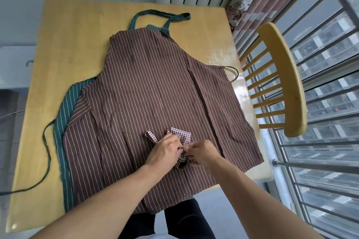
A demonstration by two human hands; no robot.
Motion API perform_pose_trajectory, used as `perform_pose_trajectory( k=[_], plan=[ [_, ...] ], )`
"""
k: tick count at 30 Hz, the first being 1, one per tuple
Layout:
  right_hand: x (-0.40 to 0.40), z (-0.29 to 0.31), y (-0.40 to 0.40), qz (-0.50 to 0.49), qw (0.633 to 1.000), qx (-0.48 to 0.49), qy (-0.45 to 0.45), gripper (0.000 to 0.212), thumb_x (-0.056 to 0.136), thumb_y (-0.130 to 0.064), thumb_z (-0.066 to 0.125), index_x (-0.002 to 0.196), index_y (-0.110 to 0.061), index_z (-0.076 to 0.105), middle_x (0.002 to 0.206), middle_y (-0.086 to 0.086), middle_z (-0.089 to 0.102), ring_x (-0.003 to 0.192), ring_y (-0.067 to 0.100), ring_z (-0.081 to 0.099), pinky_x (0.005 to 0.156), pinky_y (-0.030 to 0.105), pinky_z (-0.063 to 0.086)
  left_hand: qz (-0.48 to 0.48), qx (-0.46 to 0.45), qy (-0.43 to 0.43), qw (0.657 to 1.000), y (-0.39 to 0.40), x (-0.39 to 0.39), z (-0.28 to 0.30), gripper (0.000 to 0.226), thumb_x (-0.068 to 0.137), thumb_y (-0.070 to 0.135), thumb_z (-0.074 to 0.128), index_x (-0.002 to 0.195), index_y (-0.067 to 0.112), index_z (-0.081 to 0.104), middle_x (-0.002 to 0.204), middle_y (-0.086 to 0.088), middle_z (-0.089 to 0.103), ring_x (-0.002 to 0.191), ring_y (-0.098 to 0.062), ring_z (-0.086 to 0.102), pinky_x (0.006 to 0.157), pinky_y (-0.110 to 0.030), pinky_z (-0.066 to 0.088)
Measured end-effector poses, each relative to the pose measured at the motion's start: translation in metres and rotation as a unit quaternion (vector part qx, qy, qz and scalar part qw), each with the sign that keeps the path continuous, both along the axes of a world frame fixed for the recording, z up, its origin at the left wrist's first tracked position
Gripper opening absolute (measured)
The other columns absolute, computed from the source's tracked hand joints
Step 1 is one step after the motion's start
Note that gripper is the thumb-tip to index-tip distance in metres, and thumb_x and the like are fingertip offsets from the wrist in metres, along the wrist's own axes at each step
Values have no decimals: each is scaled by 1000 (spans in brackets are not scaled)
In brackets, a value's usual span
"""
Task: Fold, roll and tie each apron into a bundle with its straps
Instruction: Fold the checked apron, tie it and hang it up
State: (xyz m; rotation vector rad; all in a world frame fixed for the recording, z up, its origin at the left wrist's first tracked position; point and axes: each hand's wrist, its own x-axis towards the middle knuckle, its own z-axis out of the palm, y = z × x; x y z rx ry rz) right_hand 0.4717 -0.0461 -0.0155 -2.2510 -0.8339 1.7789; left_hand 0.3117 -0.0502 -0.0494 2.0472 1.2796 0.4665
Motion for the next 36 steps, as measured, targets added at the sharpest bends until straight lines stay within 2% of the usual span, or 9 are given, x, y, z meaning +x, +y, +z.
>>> perform_pose_trajectory(
  k=[5,10,16,20,24,26,29,33,36],
  plan=[
    [2,-4,-3,63,993,94,-44,7,92,-21,76,91,-15,80,85,1,78,80,16,75,72,31,63,-13,-16,30,999,4,2,4,4,90,13,74,87,13,72,88,6,59,87,-9,52,82,-31,55],
    [8,-6,-9,210,944,218,-135,13,93,-27,74,87,-17,80,64,-11,67,51,0,54,49,14,40,-14,-36,45,998,8,-2,6,10,94,19,69,86,21,62,98,10,50,97,-8,48,99,-24,45],
    [17,-7,-1,361,871,247,-223,20,100,-35,62,98,-22,78,97,-8,76,82,9,69,77,28,55,-37,-62,103,992,21,-10,6,14,95,18,65,83,22,58,99,10,52,103,-8,47,104,-24,38],
    [10,-10,-1,382,847,217,-299,25,103,-39,54,100,-24,73,103,-6,72,91,15,68,72,30,50,-46,-61,112,991,23,-8,8,16,95,14,63,82,21,57,92,10,51,96,-8,46,99,-29,48],
    [19,-10,1,252,933,167,-196,13,98,-31,66,107,-24,70,97,-9,71,87,10,66,73,26,55,-37,-91,114,989,24,-21,10,18,90,44,71,100,31,64,110,17,52,109,-3,46,108,-28,39],
    [24,-11,-2,134,974,147,-109,32,96,-39,67,121,-20,61,107,-8,69,95,8,66,76,19,54,14,-139,93,986,25,-32,12,30,90,49,69,114,35,57,118,20,50,113,-1,46,107,-26,37],
    [12,-7,-2,98,987,106,-69,52,89,-58,69,123,-19,58,111,-4,70,98,11,68,81,25,56,114,-193,81,971,28,-42,15,33,94,51,64,118,30,57,113,17,57,108,-5,58,99,-32,52],
    [-9,-7,2,144,982,91,-78,31,92,-42,72,100,-13,65,79,-7,67,62,3,61,49,16,45,87,-302,102,944,30,-35,20,55,87,60,69,132,30,56,118,10,64,101,-9,64,87,-33,57],
    [-12,3,9,25,993,117,-5,18,94,-30,71,96,-14,63,93,0,73,81,14,71,68,29,56,117,-357,11,927,34,-37,34,52,90,48,72,135,31,52,118,8,62,101,-9,64,79,-24,52]
  ],
)
